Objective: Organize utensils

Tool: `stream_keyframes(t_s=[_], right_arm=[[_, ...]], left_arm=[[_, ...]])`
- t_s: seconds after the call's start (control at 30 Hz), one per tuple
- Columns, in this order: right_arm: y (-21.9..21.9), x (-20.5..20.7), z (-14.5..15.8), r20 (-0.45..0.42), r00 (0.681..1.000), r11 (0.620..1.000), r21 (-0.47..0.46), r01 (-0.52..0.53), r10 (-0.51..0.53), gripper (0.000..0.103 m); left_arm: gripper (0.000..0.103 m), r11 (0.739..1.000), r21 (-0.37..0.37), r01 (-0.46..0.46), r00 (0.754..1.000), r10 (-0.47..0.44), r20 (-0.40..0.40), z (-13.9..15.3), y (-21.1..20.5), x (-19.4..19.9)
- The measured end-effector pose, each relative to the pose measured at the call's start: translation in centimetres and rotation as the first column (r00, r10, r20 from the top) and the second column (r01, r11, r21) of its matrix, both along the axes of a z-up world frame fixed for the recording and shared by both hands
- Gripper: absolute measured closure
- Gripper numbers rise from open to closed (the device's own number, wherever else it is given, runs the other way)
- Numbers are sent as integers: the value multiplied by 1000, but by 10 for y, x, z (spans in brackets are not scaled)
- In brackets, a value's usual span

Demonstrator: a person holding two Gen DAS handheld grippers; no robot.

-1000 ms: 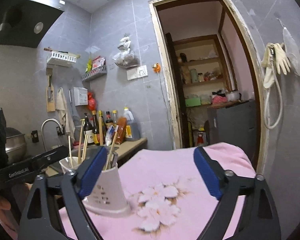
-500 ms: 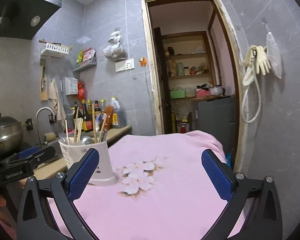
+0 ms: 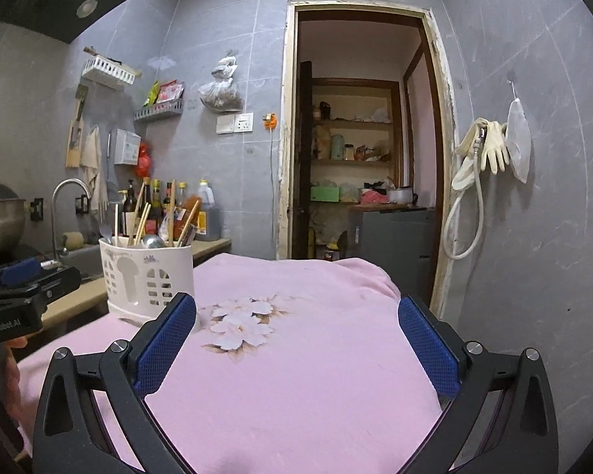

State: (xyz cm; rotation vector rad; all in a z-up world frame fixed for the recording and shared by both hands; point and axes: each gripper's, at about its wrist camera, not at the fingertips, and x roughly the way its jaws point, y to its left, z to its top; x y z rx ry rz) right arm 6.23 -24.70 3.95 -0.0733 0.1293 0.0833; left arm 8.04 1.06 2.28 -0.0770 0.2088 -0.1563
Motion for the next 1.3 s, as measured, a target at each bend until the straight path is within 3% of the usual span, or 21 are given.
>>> stream_keyframes(t_s=[1.3], right_arm=[[0, 3, -2, -33, 999, 1000, 20, -19, 19, 0]], left_arm=[[3, 1000, 10, 0, 1000, 0, -5, -4, -3, 1]])
